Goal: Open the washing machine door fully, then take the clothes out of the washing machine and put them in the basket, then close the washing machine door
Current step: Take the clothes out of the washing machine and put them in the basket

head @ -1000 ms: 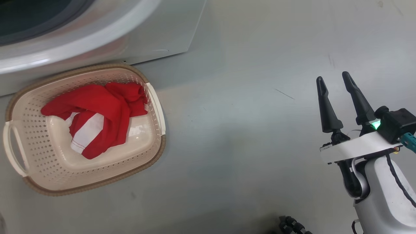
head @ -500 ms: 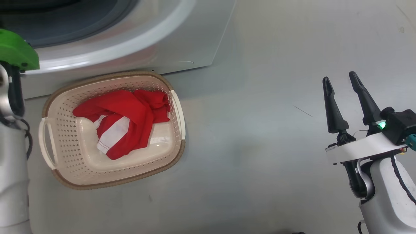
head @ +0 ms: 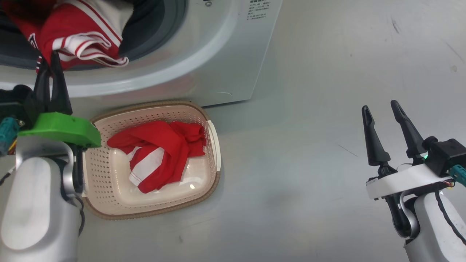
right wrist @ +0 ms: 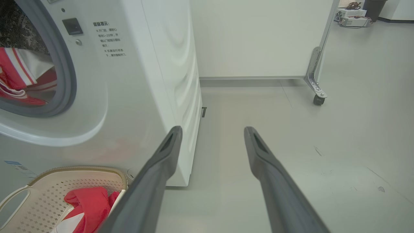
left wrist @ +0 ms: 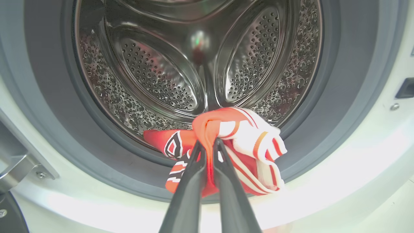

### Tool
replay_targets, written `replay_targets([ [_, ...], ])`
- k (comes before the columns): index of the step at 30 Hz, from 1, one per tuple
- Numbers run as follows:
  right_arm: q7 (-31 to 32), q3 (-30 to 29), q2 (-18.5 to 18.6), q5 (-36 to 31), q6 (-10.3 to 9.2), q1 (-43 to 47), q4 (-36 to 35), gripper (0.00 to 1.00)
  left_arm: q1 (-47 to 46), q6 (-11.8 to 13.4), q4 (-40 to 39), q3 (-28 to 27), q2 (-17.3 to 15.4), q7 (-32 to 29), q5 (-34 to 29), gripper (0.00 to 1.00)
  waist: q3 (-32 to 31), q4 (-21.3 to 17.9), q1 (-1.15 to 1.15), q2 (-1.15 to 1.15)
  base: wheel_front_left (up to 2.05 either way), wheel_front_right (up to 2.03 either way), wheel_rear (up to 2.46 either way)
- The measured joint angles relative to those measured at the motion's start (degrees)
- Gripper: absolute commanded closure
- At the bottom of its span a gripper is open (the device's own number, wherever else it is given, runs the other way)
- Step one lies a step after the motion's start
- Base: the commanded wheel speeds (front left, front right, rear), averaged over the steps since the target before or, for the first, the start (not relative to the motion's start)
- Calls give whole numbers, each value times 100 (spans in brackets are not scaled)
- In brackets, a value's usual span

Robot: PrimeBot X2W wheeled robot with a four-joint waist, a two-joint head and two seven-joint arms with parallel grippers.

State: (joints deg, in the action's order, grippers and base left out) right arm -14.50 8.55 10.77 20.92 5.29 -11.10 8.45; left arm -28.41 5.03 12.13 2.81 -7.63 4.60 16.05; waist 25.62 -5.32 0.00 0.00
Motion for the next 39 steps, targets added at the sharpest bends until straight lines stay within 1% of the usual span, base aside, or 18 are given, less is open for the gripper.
replay_targets([
  [3, 0, 4, 0, 0, -1, 102, 24, 0, 276, 0, -59, 52, 73, 157, 0, 100, -180, 59, 0, 0, 0, 0, 0],
  [11, 1, -20, 3, -18, -102, 425, 31, 0, 860, 5, -363, 175, 285, 431, 2, 100, -655, 233, 0, 0, 0, 0, 0],
  [12, 1, -30, 5, -18, -135, 475, 30, 0, 894, 5, -413, 205, 296, 458, 2, 100, -705, 261, 0, 0, 0, 0, 0],
  [15, 5, -27, 4, -18, -142, 587, 25, 0, 1020, 5, -571, 265, 296, 506, 0, 100, -845, 353, 0, 0, 0, 0, 0],
  [20, 63, 26, 2, -21, -148, 633, -41, 0, 1349, 7, -845, 333, 291, 512, -53, 100, -1061, 474, 0, 0, 0, 0, 0],
  [22, 64, 4, 4, -21, -193, 709, -87, 0, 1408, 8, -998, 393, 294, 512, -64, 100, -1124, 521, 0, 0, 0, 0, 0],
  [28, 135, 31, 1, -22, -200, 807, -183, 0, 1598, 40, -1345, 477, 281, 497, -151, 100, -1253, 621, 0, 0, 0, 0, 0],
  [34, 213, 111, -4, -24, -199, 812, -305, 0, 1907, 41, -1358, 595, 296, 280, -103, 100, -1260, 628, 0, 0, 0, 0, 0],
  [39, 267, 160, -7, -24, -192, 812, -428, 0, 2157, 40, -1161, 726, 339, 87, 63, 100, -1174, 573, 0, 0, 0, 0, 0],
])
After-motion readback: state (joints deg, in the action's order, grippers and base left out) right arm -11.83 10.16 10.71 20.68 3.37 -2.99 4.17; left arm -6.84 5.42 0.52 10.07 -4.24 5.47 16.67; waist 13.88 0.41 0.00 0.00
